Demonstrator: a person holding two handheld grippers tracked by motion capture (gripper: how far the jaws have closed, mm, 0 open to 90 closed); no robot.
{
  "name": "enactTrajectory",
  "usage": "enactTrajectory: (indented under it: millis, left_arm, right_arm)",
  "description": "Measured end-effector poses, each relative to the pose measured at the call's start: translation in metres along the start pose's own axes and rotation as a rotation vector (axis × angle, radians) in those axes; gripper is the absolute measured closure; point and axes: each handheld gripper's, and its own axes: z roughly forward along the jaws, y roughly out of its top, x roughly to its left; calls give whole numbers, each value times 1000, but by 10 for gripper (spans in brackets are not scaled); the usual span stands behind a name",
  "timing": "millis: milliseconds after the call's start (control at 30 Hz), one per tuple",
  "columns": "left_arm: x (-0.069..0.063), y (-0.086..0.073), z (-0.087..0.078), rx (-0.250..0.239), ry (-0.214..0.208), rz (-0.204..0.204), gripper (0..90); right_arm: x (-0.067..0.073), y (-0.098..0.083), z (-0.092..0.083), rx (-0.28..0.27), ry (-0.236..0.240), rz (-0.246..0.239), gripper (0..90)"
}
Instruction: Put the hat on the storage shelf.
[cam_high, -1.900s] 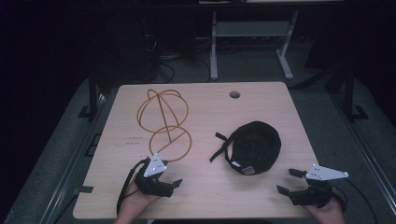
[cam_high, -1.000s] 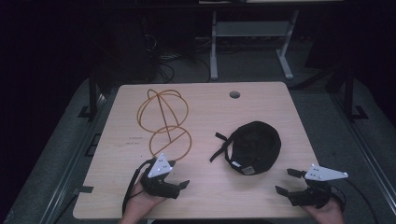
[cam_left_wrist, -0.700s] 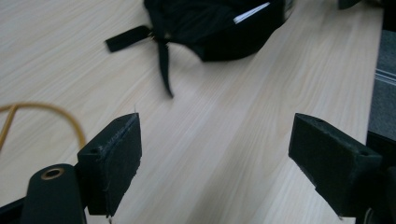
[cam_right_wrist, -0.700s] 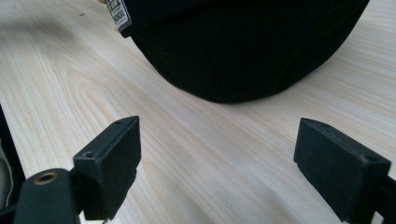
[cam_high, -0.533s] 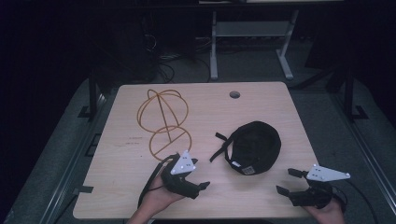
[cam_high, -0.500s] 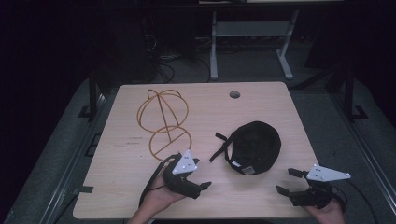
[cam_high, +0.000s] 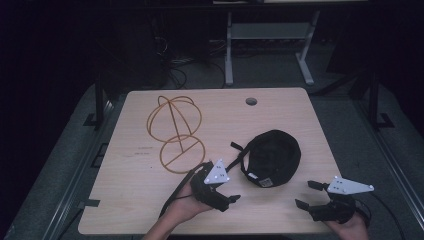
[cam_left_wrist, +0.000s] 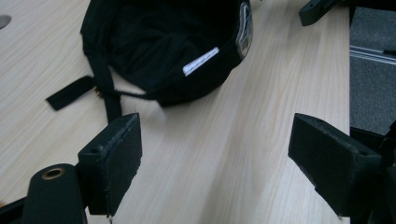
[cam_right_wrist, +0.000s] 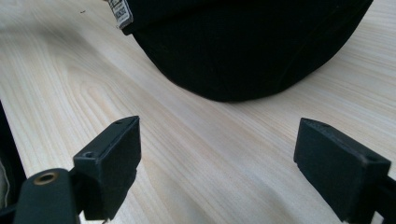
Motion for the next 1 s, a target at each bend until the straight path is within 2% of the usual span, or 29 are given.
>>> enactTrajectory:
  millis: [67,133,367,500,767,867,1000]
  left_arm:
    - [1,6,5,15,-9,11,177]
    - [2,10,10,23,-25,5,177]
    - [4,24,26,52,-50,37,178]
    - [6,32,35,62,-62,41,208]
    - [3,48,54,86,-96,77,242]
    - [2,53,58,109,-108,102,265]
    - [2,56,62,121,-113,116,297]
  right_arm:
    - [0,0,1,1,-1,-1,143]
    - [1,0,1,8,0,-6,144]
    - [1,0,1,9,4,-8,144]
    - [1,0,1,9,6,-10,144]
    - [0,0,1,11,10,-19,144]
    - [0,0,0,6,9,-18,144]
    - [0,0,1,16,12,-11,144]
